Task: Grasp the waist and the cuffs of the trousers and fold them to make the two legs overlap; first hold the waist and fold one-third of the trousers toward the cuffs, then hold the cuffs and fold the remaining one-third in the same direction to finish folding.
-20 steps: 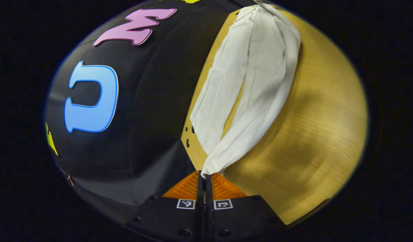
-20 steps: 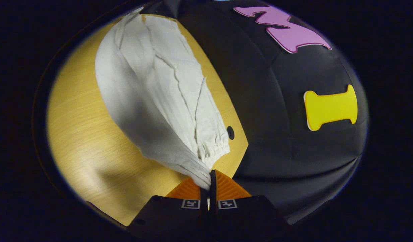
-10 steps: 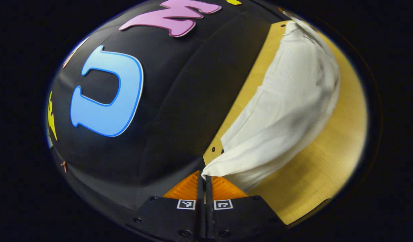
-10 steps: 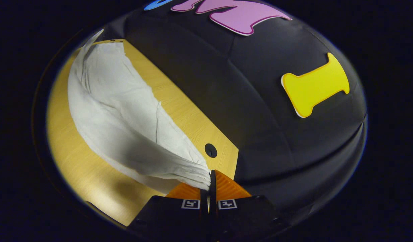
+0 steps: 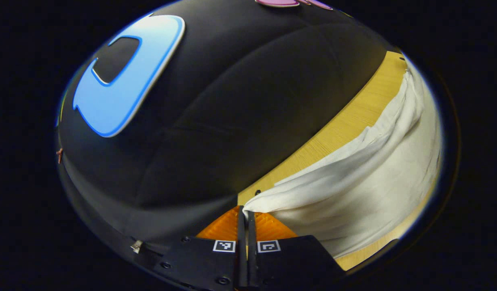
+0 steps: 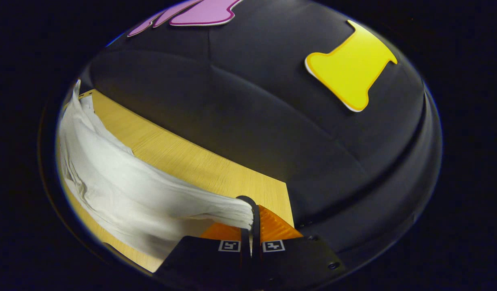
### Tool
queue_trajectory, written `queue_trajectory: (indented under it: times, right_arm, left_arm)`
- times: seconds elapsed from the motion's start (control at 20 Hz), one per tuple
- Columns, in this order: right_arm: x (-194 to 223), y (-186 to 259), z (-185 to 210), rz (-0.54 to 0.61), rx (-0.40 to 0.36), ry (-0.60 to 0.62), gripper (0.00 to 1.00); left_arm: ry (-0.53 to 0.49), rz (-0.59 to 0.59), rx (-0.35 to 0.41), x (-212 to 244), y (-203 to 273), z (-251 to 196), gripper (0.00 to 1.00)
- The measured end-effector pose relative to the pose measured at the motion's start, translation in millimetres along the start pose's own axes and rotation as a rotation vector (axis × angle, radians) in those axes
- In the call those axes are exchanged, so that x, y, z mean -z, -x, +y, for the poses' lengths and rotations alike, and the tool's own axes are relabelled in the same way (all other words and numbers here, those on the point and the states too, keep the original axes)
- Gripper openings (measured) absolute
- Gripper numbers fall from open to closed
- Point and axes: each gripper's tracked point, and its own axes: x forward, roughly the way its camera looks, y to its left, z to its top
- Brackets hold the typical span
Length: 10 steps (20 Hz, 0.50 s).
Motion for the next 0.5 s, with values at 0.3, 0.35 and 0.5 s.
queue_trajectory:
  times: [0.3, 0.35, 0.5]
  right_arm:
    - [34, -22, 19, 0.131, -0.106, -0.367, 0.66]
    - [36, -17, 15, 0.132, -0.100, -0.407, 0.89]
    - [43, -2, -1, 0.101, -0.042, -0.573, 1.00]
  left_arm:
    - [0.063, -0.003, 0.095, 2, -8, -41, 0.46]
    - [0.094, -0.014, 0.063, 0, -1, -31, 0.65]
    - [0.262, -0.047, -0.009, 4, 22, -7, 0.95]
